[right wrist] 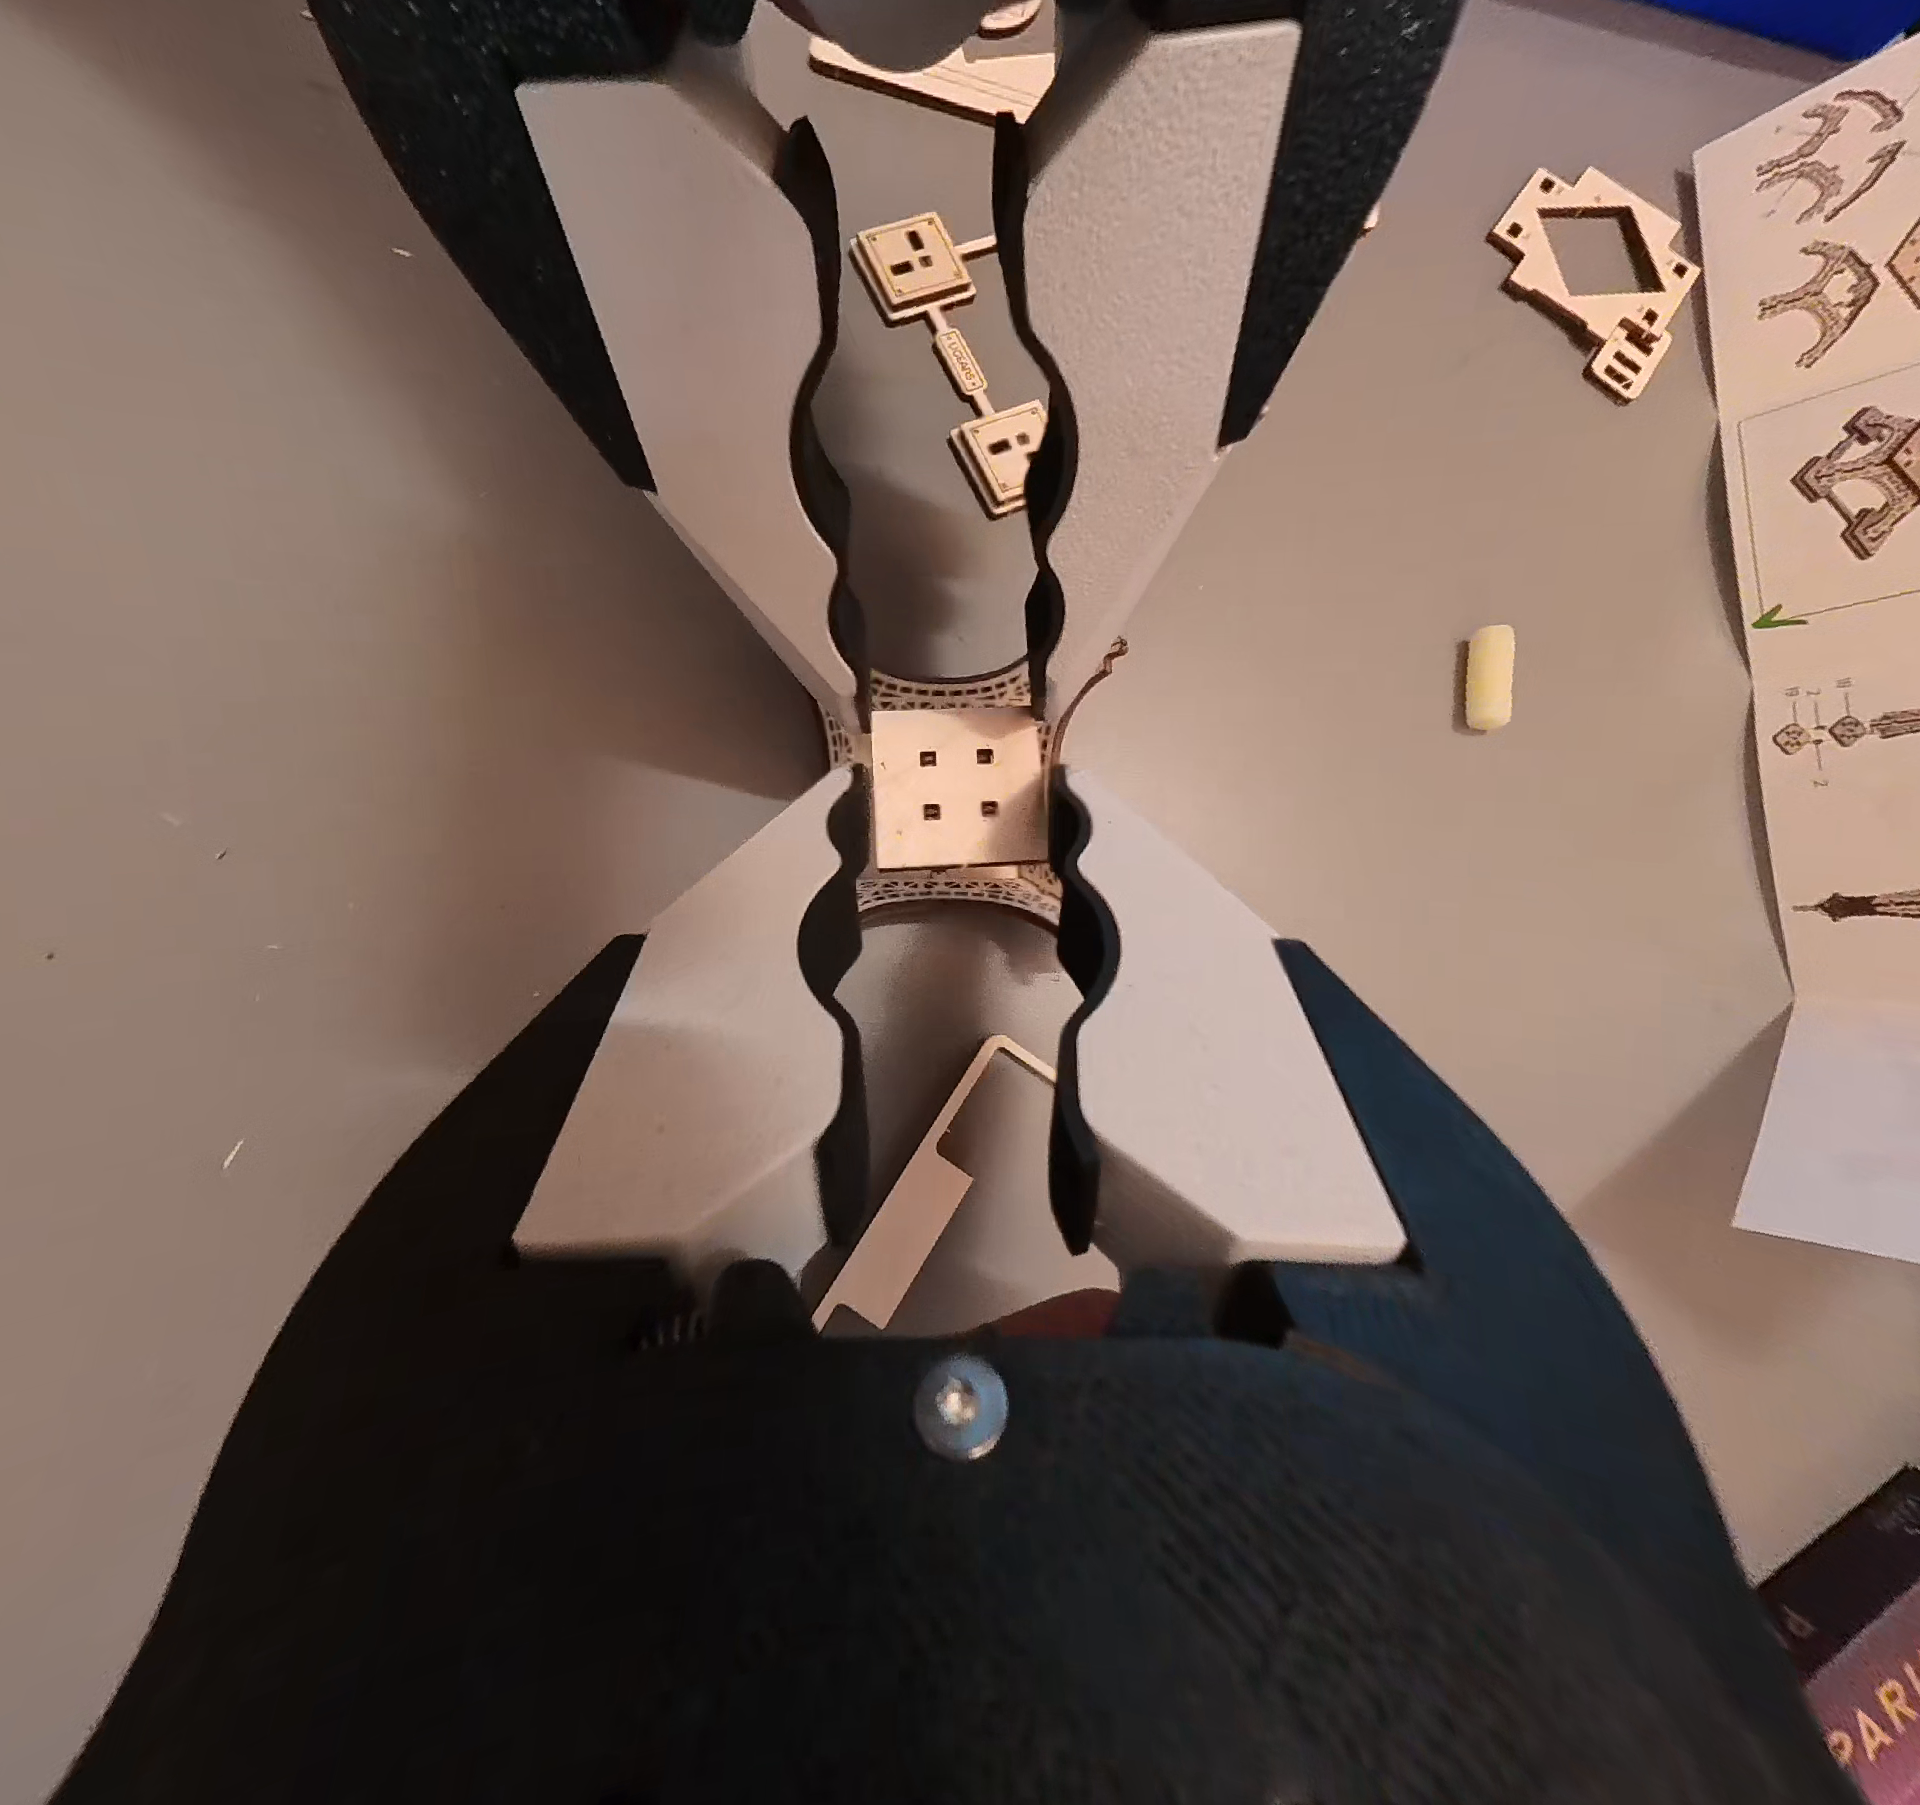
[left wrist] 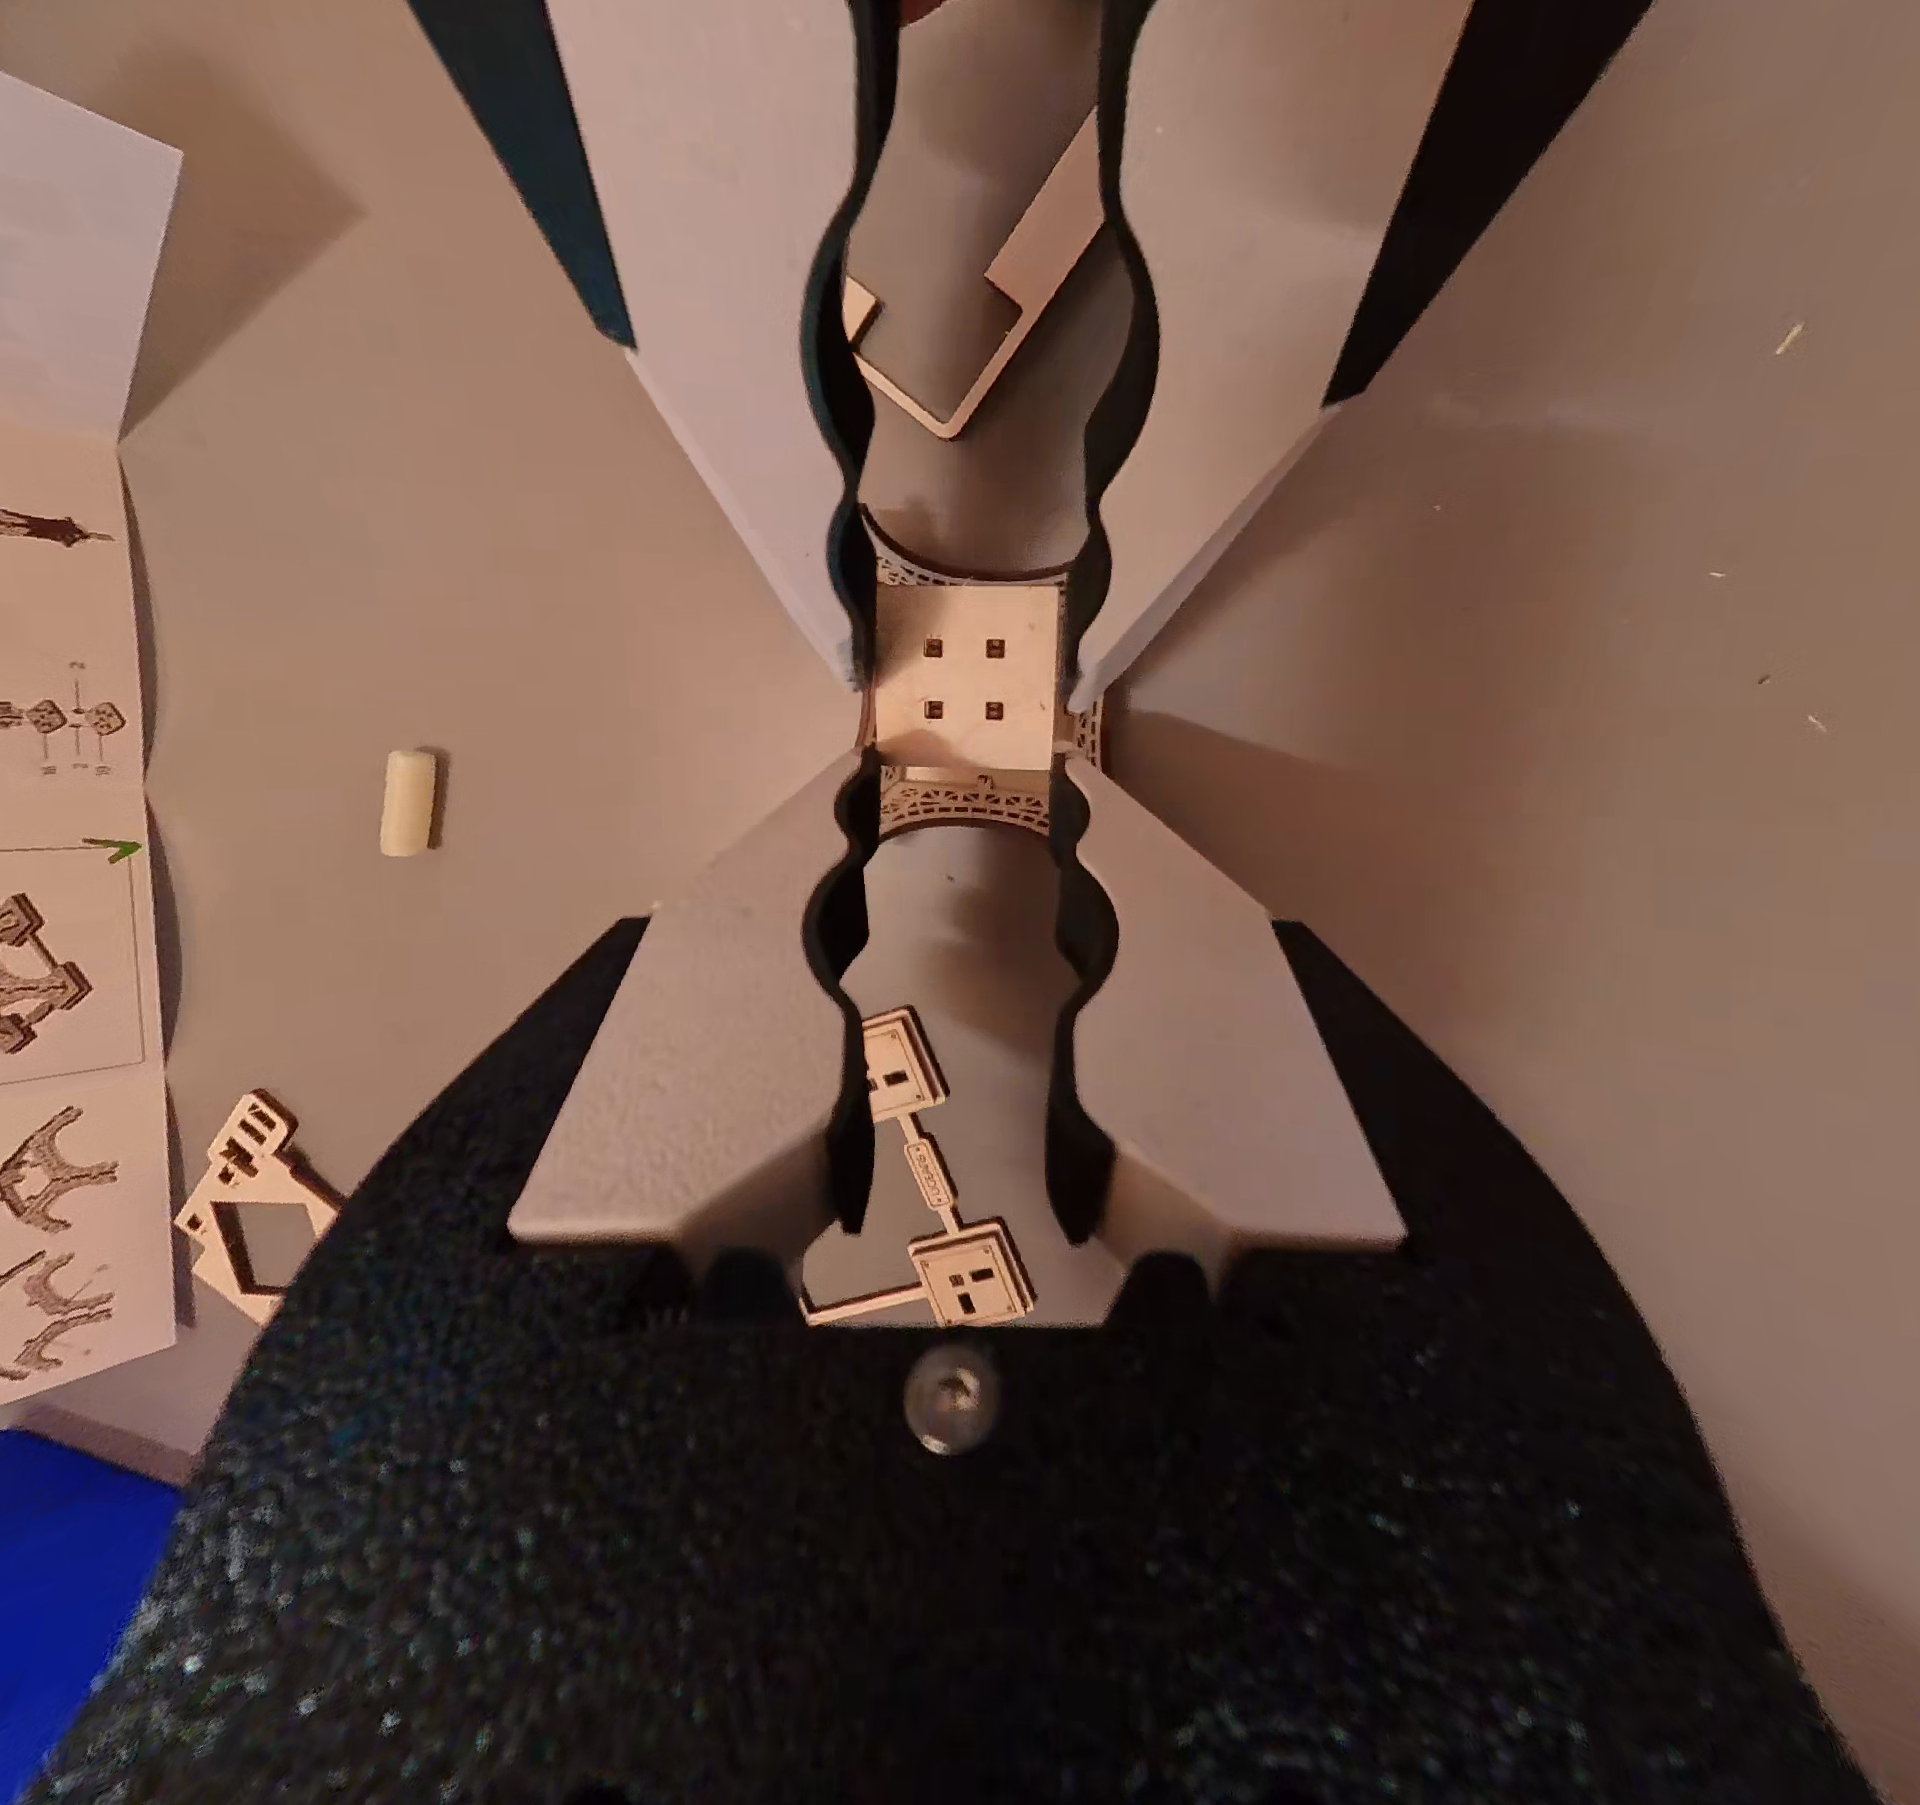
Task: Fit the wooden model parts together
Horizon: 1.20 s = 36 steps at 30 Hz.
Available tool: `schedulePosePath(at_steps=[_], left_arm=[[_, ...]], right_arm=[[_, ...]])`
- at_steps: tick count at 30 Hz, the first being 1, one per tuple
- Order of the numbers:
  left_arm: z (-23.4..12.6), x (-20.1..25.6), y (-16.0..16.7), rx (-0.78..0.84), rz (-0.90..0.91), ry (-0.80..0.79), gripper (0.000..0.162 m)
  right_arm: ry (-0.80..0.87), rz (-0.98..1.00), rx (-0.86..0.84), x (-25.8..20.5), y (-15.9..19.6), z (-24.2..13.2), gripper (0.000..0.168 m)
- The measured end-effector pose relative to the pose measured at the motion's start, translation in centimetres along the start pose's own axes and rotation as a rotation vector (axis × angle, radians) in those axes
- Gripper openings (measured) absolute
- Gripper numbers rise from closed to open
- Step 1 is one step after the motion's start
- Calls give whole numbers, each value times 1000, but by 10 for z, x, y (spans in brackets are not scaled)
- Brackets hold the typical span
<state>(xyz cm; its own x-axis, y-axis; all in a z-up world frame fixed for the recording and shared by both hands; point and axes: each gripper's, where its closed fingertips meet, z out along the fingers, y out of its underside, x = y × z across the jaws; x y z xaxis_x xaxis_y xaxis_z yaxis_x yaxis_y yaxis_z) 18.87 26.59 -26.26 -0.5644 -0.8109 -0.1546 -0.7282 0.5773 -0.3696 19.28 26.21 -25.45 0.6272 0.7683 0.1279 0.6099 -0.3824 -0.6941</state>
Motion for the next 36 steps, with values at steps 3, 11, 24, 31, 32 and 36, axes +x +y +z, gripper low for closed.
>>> schedulePosePath(at_steps=[3, 11, 24, 31, 32, 36], left_arm=[[0, 0, 0, -1, 1, -1, 30], [0, 1, 0, -3, -6, 7, 30], [7, 2, 3, -8, -13, 31, 30], [6, 2, 4, 7, -20, 25, 30], [6, 3, 4, 9, -22, 29, 30], [8, 3, 4, 13, -35, 35, 30]], right_arm=[[1, -2, -4, 0, 1, 1, 31], [-9, 4, -9, -1, 3, 1, 31], [-28, 20, -5, -2, 7, 7, 30], [-25, 11, -19, -3, 9, 10, 30], [-29, 10, -21, -4, 9, 11, 30], [-27, 4, -22, -3, 9, 10, 30]])
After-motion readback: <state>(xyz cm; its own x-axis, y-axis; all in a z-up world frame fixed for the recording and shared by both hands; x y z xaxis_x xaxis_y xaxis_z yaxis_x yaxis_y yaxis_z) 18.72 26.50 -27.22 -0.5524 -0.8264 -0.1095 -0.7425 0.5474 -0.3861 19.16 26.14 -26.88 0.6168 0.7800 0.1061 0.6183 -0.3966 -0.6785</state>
